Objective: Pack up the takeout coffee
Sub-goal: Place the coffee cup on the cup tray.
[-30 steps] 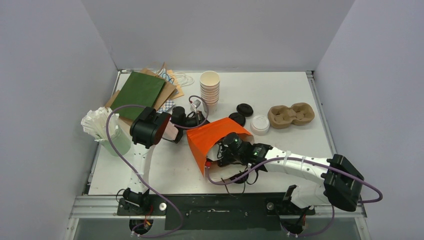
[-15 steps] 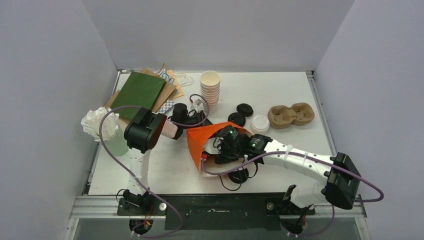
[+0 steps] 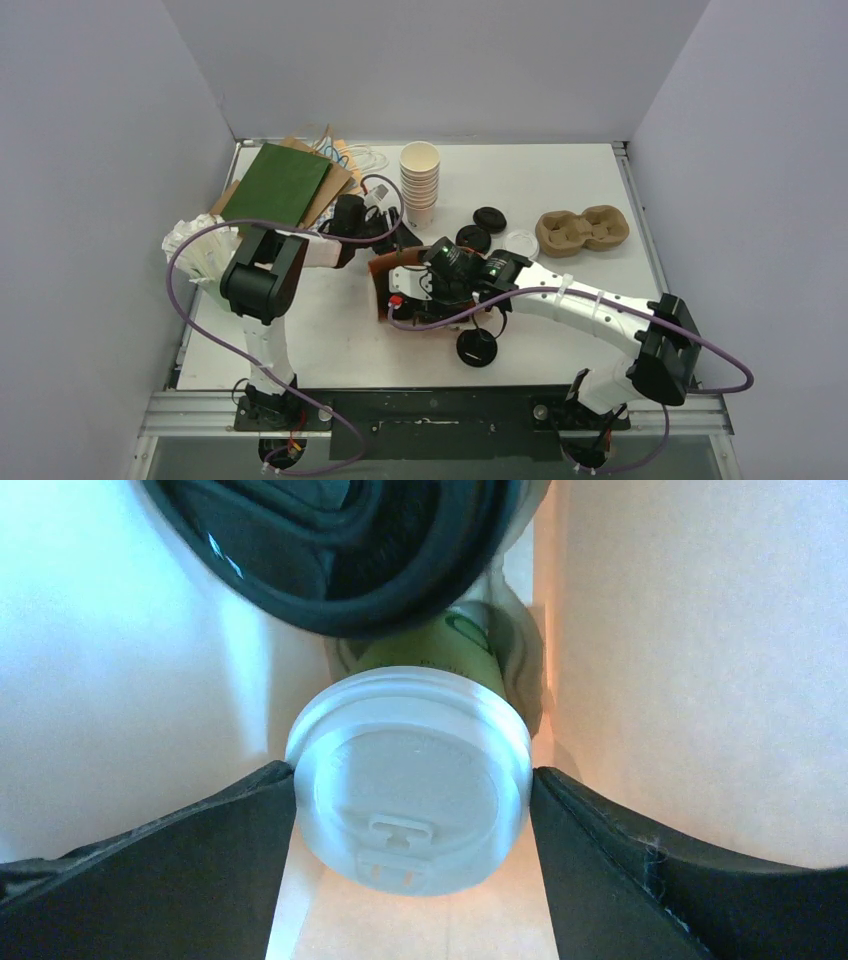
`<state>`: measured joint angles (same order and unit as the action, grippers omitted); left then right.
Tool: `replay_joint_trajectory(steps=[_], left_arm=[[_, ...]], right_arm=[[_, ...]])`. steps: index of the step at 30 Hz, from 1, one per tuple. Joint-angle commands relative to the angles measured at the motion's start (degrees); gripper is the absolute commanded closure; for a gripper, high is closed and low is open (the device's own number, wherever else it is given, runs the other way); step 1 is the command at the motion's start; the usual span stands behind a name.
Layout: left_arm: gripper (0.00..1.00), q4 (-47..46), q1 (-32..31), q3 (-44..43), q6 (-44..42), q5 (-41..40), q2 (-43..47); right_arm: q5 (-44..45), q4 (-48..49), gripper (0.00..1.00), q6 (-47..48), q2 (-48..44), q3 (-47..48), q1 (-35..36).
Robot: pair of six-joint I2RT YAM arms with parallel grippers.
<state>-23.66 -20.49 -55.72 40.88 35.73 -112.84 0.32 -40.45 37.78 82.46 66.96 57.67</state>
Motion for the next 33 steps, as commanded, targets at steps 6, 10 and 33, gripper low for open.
replay_joint_trajectory(steps=[6, 10, 33], left_arm=[[0.46, -3.3, 2.1, 3.3, 0.6, -3.8, 3.2], [0.45, -3.7, 3.9, 5.1, 0.4, -7.8, 6.7], [0.41, 0.2, 6.7, 18.2, 1.7, -21.5, 32.9]], right_arm=[[-2.4, -6.4, 0.67, -2.9, 1.5, 2.3, 0.2], [-2.3, -8.4, 0.67, -3.3, 2.8, 4.6, 0.3], [-6.9, -13.0, 0.63, -10.5, 15.6, 14.3, -4.9]])
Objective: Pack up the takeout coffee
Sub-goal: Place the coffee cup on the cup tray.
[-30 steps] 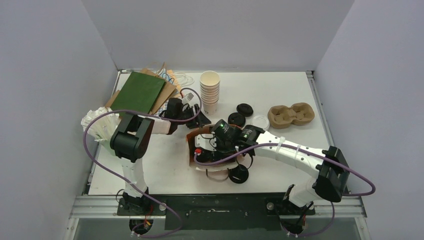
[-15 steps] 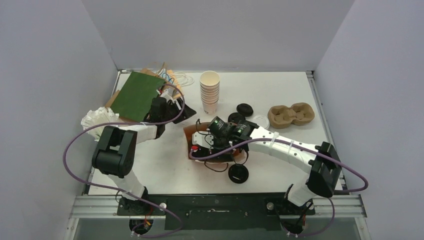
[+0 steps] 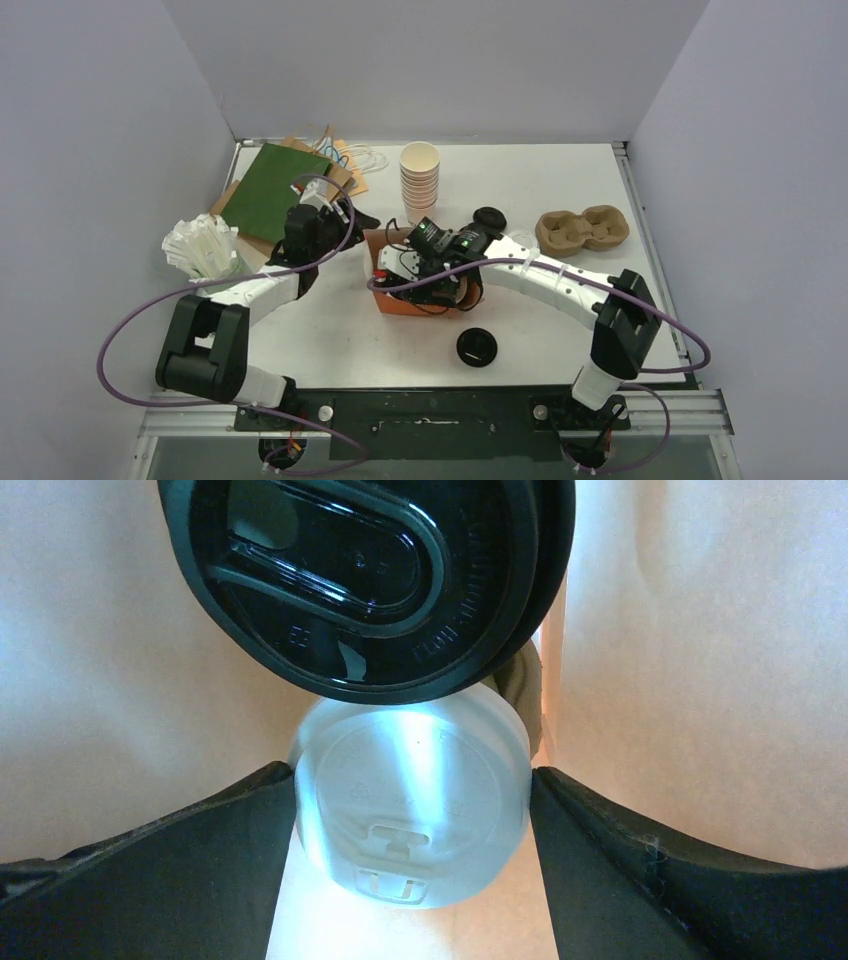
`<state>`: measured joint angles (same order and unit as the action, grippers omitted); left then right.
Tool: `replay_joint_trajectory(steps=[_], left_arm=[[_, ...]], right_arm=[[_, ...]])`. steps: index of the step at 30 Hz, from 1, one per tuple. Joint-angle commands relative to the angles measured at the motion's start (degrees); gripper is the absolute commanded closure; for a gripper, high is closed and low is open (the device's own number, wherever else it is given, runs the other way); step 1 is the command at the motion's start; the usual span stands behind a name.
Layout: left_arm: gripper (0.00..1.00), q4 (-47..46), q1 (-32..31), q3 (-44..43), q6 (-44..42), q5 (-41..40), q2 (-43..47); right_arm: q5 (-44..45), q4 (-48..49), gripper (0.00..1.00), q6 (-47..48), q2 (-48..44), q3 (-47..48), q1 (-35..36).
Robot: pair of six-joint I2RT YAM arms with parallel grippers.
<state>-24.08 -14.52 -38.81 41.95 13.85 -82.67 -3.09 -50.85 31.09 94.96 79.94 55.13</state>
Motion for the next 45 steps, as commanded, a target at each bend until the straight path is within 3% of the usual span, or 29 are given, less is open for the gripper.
replay_joint_trajectory(steps=[1, 16, 27, 36, 45], left_arm=[[0.41, 1.3, 0.9, 1.5, 0.5, 0.6, 3.1], [0.41, 4.4, 1.7, 3.1, 1.5, 2.9, 6.5], [0.41, 7.9, -1.0, 2.5, 0.8, 0.6, 9.3], [0.41, 10.4, -1.2, 2.5, 0.2, -0.5, 11.1], [0.41, 13.3, -1.4, 1.1, -0.7, -0.9, 12.5]], right_arm=[[-4.1, -3.1, 0.62, -4.3, 3.8, 2.1, -2.9], [-9.9, -5.2, 0.59, -14.6, 8.6, 5.2, -9.0], [-10.1, -3.6, 0.53, -14.4, 6.0, 5.3, -10.3], [-8.9, -2.7, 0.01, -13.7, 3.7, 4.3, -10.4], [-6.9, -2.5, 0.00, -14.2, 2.1, 7.1, -10.3]])
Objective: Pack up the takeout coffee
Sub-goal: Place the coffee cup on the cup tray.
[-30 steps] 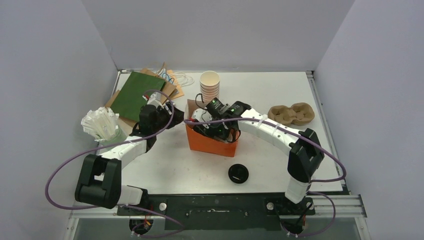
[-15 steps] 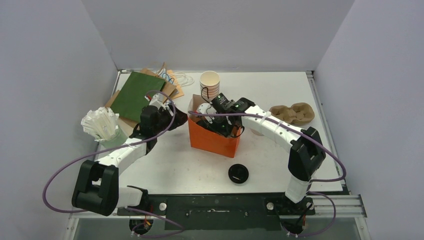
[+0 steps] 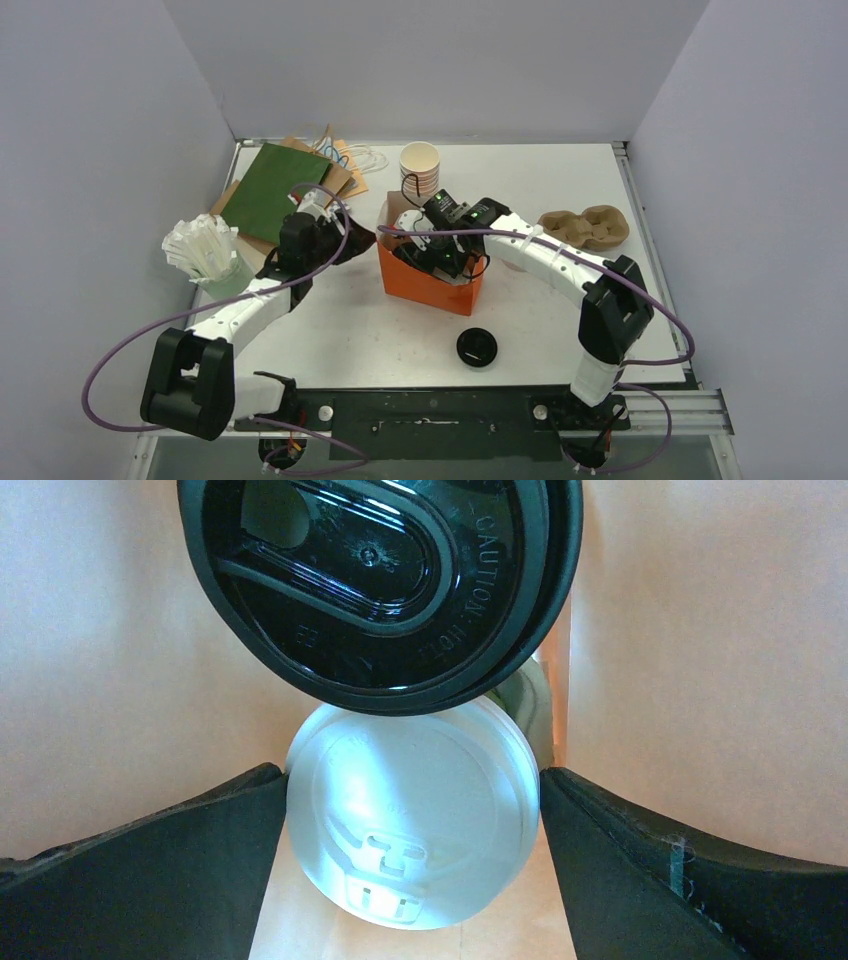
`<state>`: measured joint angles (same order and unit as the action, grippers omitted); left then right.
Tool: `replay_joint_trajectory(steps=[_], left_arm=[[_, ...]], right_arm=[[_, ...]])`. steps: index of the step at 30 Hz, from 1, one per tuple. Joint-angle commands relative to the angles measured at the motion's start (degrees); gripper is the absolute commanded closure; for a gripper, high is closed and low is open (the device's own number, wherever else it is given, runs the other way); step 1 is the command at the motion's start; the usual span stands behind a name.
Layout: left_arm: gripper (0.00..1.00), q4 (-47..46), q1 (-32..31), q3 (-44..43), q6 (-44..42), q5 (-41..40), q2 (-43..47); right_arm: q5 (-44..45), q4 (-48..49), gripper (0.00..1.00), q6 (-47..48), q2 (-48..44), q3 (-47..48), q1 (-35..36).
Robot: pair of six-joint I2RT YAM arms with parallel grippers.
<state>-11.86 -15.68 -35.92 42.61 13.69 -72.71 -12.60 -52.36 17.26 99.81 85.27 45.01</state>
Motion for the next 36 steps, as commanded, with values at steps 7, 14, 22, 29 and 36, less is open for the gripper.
replay_joint_trajectory(steps=[7, 14, 22, 29, 36], left_arm=[[0.40, 4.8, -0.2, -3.7, -2.2, -0.7, 4.7], [0.37, 11.6, -0.1, -8.5, -4.1, -1.3, 10.3], [0.35, 18.5, 0.0, -15.2, -7.3, 0.0, 13.6], [0.34, 16.1, -0.3, -17.4, -10.3, 4.6, 13.3], [0.35, 19.1, -3.7, -21.9, -15.7, 3.6, 9.7]], right_arm=[[3.1, 0.3, 0.00, -0.9, -4.0, 3.0, -0.3], [2.7, 2.7, 0.00, -0.8, -6.4, 2.2, -0.6], [2.7, 4.7, 0.00, -0.4, -8.3, 1.3, -1.1], [2.6, 7.6, 0.00, -0.5, -10.9, 0.8, -1.5], [3.5, 10.6, 0.00, -0.6, -14.3, 0.7, -1.9]])
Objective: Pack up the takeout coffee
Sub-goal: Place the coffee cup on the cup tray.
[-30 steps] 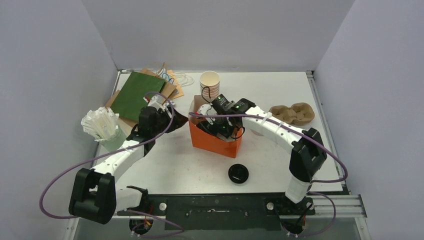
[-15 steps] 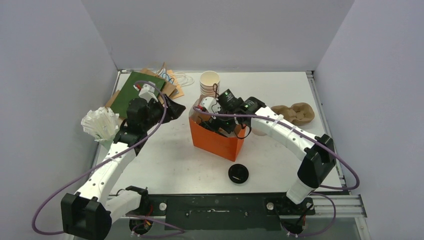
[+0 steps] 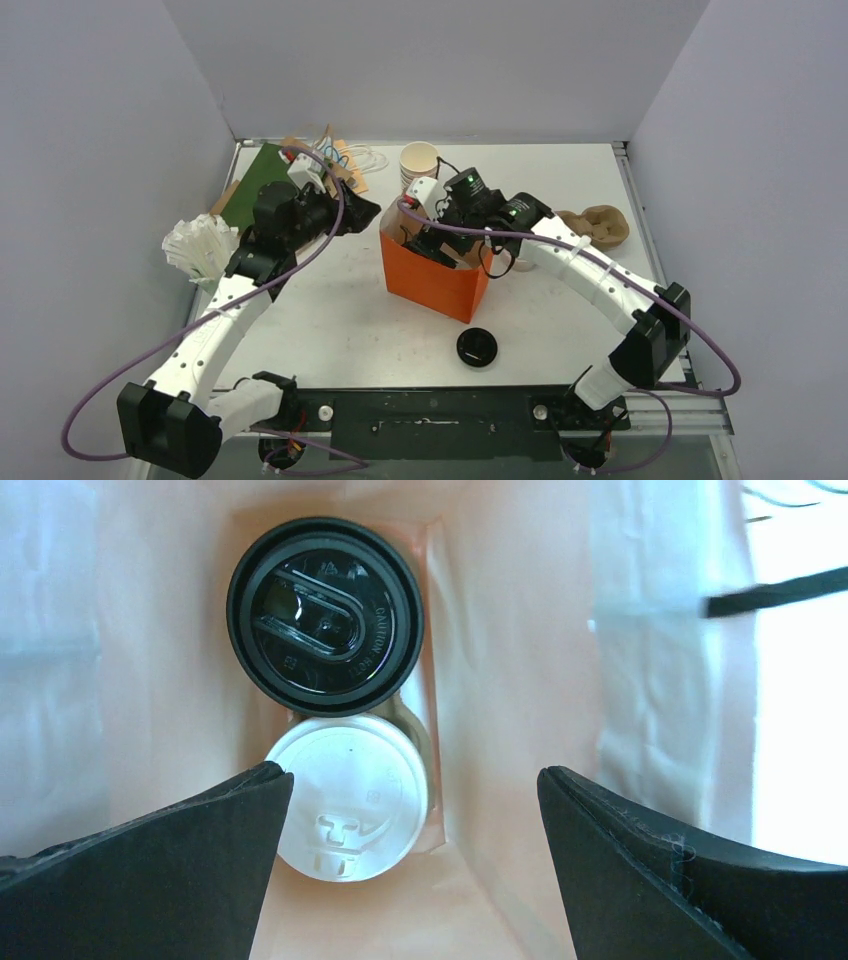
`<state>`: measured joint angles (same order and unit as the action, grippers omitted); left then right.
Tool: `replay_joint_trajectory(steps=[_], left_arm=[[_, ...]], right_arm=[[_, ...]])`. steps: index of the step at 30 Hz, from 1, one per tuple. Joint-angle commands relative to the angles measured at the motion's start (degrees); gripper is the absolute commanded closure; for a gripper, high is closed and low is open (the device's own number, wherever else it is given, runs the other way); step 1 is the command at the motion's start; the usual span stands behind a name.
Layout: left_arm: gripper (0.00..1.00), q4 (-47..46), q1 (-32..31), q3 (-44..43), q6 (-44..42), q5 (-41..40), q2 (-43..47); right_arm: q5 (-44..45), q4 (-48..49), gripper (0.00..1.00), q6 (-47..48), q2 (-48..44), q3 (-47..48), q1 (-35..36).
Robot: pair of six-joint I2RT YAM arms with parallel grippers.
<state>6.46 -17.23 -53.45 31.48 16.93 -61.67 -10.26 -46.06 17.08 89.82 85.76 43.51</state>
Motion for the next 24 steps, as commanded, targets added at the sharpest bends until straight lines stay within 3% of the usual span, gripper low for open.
replay_joint_trajectory(steps=[1, 14, 24], left_arm=[[0.36, 1.0, -2.9, -5.0, -5.4, -0.1, -1.8], [0.41, 6.7, -8.9, -12.1, -14.2, -4.6, -8.7], [0.58, 12.0, -14.4, -19.0, -18.1, -9.9, -13.7]], right_arm=[[1.2, 4.8, 0.00, -0.5, -4.7, 0.1, -0.4], [1.5, 10.4, 0.00, -1.1, -10.8, -0.6, -0.4], [6.7, 16.0, 0.01, -2.5, -17.7, -3.7, -0.4]])
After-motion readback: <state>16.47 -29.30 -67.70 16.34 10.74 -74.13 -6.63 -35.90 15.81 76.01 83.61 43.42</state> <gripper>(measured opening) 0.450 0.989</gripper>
